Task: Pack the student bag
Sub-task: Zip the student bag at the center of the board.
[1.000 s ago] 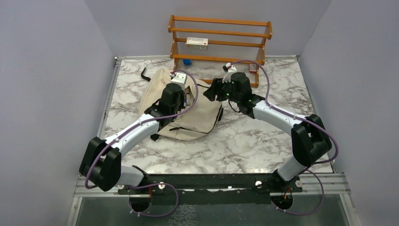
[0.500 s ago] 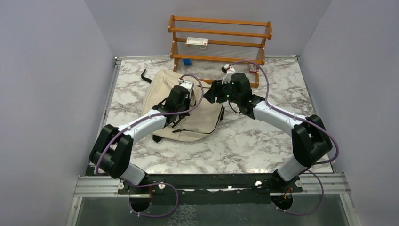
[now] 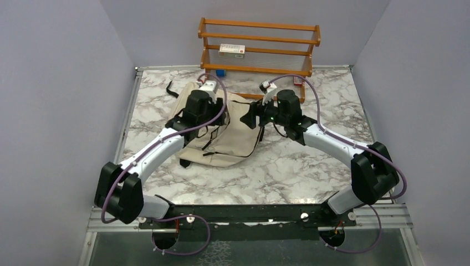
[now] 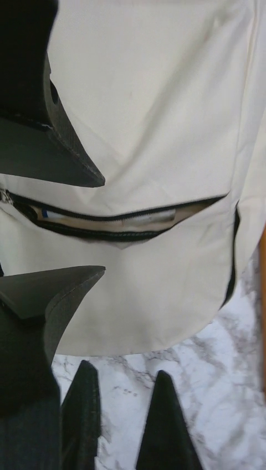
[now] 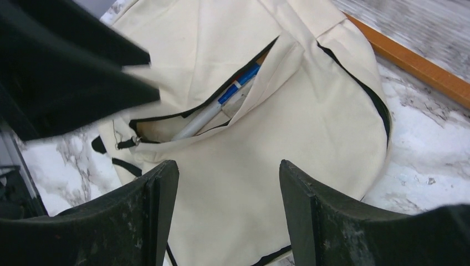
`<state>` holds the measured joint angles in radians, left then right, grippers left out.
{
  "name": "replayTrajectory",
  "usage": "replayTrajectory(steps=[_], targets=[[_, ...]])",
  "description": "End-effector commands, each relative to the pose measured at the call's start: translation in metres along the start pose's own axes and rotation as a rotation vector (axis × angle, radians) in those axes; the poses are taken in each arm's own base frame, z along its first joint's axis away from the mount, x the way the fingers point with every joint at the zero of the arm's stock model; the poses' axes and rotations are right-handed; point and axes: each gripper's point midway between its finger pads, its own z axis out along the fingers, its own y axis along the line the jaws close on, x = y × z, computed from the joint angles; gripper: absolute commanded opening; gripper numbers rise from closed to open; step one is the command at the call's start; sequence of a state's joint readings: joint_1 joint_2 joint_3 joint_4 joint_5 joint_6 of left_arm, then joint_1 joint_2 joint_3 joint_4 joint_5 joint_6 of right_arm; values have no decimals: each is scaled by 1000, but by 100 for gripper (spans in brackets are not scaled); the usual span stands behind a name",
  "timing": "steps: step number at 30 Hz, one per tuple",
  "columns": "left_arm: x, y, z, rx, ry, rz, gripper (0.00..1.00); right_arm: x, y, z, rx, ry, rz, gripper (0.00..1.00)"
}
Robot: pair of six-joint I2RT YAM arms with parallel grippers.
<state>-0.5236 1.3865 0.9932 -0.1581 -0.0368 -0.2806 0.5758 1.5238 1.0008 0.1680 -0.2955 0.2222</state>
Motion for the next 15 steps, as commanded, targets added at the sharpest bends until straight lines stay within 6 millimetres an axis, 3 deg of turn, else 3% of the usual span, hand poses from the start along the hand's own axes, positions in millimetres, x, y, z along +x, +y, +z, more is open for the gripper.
replayTrajectory(steps=[1,5,8,11,15], targets=[[-40,32,-33,-60,-137,-163,56,-13,23,-9,-152,-78,-173,71],[-48,62,-56,-170,-202,-211,57,-22,46,-3,-232,-124,-316,69],[-40,85,-66,-246,-197,-252,58,-15,82,11,-300,-113,-542,69],[-26,104,-75,-300,-175,-320,59,-2,118,11,-422,-189,-727,67],[-10,116,-87,-326,-175,-399,60,21,148,11,-507,-281,-1036,64]])
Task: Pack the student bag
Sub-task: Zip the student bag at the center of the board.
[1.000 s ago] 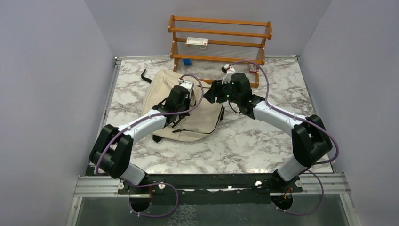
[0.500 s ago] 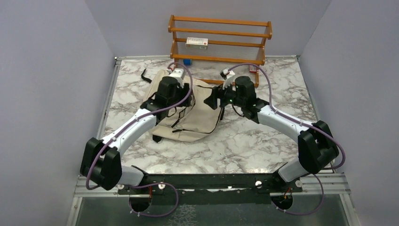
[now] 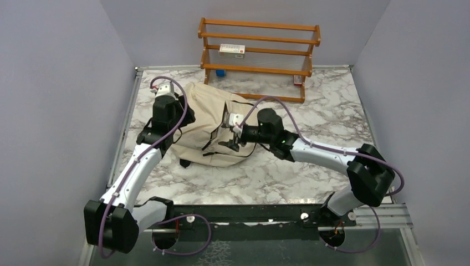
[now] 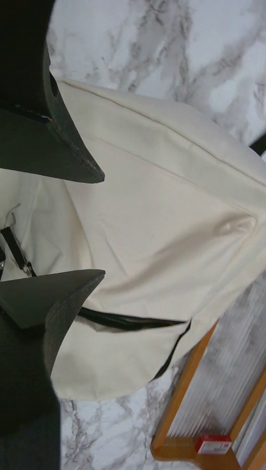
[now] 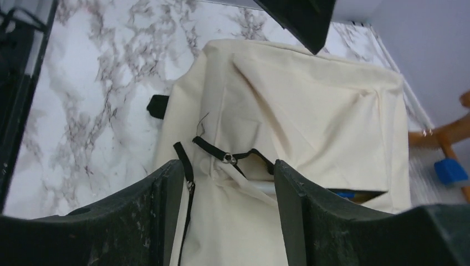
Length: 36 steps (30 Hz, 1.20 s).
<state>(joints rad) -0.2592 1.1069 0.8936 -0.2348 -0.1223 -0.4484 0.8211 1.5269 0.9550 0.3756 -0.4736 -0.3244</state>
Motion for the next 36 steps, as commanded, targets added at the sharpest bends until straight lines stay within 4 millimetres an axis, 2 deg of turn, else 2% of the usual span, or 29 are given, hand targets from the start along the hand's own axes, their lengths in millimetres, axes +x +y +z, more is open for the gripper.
replayTrajectory(steps=[1,5,9,15,21,30,36], targets=[[19,27,-14,-75,27,-100,60,-3,31,17,-118,-81,-469,64],[35,32,-17,-68,46,-142,60,9,53,34,-195,-72,-711,63],[49,36,-16,-64,69,-161,61,27,63,48,-266,-39,-823,59],[60,41,-14,-59,85,-160,61,39,60,67,-274,18,-911,54],[60,42,-13,-51,83,-148,61,52,59,85,-260,72,-980,50],[62,41,-13,-44,81,-152,61,67,61,95,-277,105,-1010,47],[62,40,-12,-37,78,-152,61,82,49,105,-240,177,-1006,47]])
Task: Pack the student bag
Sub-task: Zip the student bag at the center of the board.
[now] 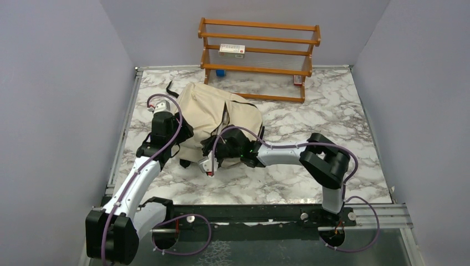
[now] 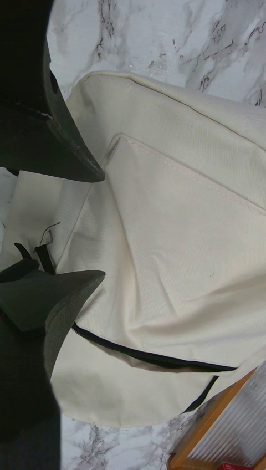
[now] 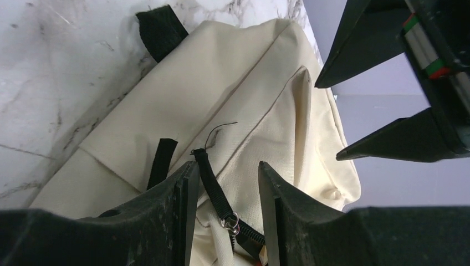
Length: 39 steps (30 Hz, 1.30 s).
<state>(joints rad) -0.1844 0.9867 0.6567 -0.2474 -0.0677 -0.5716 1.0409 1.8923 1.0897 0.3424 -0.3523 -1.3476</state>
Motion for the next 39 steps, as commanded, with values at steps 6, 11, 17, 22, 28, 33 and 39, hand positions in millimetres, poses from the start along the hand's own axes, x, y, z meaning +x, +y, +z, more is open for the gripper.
replayTrajectory(steps=[6,11,17,22,28,33,39], targets=[[-7,-8,-2,47,-26,-2,61,18,6,15,-24,78,-19,47],[-7,-8,-2,48,-28,-2,61,20,8,17,-35,88,-8,44],[-6,-8,-1,46,-28,-3,61,24,-5,19,5,118,114,22],[-7,-7,-1,44,-29,-4,61,22,-13,14,62,123,210,12],[-7,-7,-1,42,-30,-4,61,14,-29,0,145,95,384,1],[-11,-11,-4,61,-39,9,62,13,-51,-24,270,43,542,1],[-19,-37,-9,199,-54,60,64,28,-69,-48,372,-52,854,0]])
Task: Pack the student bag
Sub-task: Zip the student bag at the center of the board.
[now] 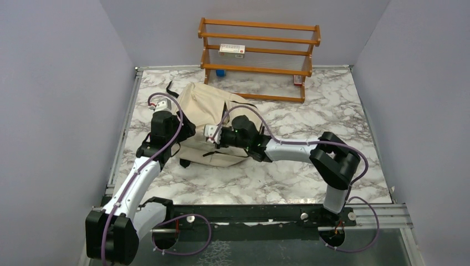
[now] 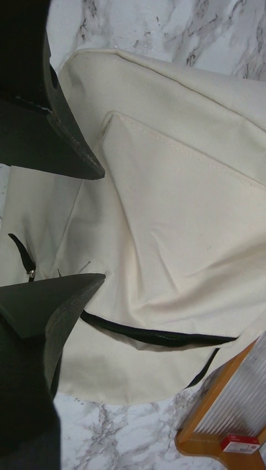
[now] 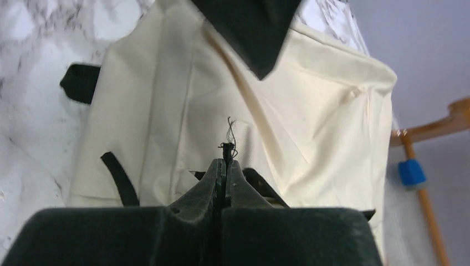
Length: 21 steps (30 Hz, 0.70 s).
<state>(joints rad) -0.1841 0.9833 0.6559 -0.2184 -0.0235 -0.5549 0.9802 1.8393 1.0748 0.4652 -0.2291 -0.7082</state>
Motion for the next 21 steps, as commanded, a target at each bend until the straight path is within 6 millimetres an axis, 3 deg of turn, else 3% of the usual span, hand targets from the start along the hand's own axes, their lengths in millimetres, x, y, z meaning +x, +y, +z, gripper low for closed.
replayTrajectory(steps=[1,11,15,21], targets=[[-18,-33,-7,175,-53,61,64,-19,-39,-15,91,-136,327,0],[-14,-78,-19,466,-52,271,64,12,-76,-22,128,-198,736,0],[-7,-90,-25,539,-51,382,64,7,-89,-24,132,-236,808,1],[11,-108,-28,581,-31,491,64,-15,-108,-28,112,-324,820,0]])
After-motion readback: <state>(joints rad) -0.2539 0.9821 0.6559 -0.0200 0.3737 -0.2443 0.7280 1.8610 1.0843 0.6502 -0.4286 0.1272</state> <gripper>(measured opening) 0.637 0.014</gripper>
